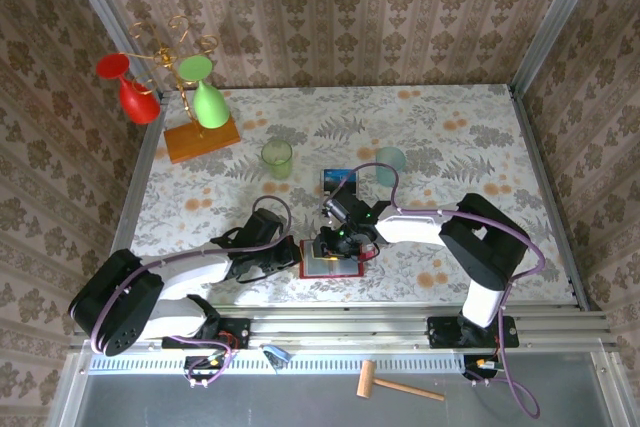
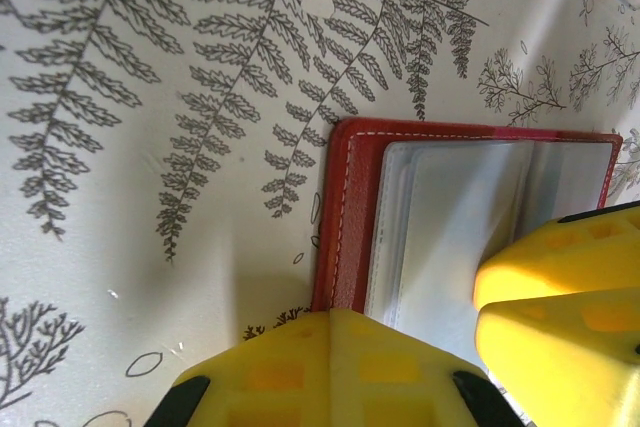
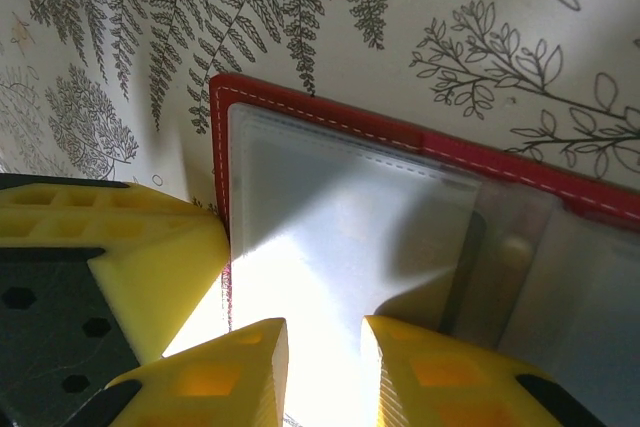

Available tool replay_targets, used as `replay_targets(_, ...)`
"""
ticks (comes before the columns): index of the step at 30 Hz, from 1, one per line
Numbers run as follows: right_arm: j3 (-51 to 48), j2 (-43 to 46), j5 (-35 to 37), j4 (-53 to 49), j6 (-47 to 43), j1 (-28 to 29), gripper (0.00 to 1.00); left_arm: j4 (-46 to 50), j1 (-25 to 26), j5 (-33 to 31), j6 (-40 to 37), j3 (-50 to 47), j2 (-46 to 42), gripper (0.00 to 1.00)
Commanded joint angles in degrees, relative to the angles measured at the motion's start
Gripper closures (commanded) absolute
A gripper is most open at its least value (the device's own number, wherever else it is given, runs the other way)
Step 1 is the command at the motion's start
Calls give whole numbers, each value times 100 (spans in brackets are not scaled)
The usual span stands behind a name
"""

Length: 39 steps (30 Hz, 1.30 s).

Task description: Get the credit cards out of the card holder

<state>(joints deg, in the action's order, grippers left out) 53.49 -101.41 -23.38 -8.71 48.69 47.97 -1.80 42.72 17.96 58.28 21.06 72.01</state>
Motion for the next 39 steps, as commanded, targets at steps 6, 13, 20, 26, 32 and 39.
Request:
replay_targets(6,-344,226,289,-105,130,33,73,345,34,-116,-54,30,79,100)
replay_targets(13,-529,329,299,127,211,12,72,461,30,-107,-98,99,105,100)
replay_targets(20,-868,342,172,766,407,-23,72,741,26,-143,-139,367,-156,97)
replay_targets(26,-1175,348,4,1343,595,-100,72,719,30,-26,21,437,-486,86)
replay_targets(32,-1405,287,-145,1780,742,-178,72,343,61,252,267,357,-644,78)
replay_targets(39,-1586,261,-229,2050,834,-227,72,135,165,368,497,241,-540,69)
